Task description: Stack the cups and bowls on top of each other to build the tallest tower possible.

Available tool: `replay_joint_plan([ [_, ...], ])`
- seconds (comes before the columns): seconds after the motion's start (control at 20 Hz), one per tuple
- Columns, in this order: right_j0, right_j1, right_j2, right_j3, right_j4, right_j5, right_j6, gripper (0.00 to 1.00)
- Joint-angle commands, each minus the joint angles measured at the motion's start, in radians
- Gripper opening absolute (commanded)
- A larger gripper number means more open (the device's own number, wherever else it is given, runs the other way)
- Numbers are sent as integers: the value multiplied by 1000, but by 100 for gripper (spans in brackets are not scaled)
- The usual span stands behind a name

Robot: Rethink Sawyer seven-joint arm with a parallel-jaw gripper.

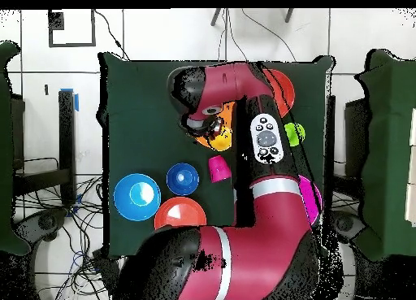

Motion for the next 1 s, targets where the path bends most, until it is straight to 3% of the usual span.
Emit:
replay_joint_plan([
  [0.05,24,51,70,-17,-23,-76,-180,0],
  [0.55,33,81,83,-94,-27,-42,-208,0],
  [1.0,35,67,101,-91,-31,-153,-212,0],
])
